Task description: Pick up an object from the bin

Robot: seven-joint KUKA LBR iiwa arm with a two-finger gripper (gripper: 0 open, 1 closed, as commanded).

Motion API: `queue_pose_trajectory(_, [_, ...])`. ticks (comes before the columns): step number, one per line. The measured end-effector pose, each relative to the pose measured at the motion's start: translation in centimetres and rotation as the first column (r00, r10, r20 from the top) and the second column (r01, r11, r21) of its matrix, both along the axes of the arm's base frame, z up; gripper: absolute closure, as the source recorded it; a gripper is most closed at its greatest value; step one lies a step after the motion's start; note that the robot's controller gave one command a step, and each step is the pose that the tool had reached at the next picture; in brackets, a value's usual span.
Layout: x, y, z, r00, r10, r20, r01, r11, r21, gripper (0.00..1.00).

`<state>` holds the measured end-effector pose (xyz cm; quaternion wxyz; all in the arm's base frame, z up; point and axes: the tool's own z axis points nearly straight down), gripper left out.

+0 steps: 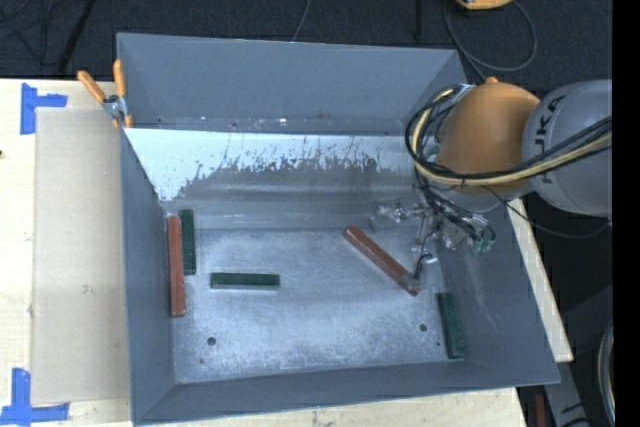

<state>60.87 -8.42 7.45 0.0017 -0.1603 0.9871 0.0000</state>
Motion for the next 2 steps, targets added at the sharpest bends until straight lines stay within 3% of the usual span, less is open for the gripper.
queue_pose_trajectory(1, [-4.02,1.93,-0.56,0.819,-0.574,-0.007,0.574,0.819,-0.002,0.0])
queue_pose_trajectory(2, [-3.94,1.98,-0.51,0.822,-0.57,-0.005,0.57,0.822,-0.001,1.0])
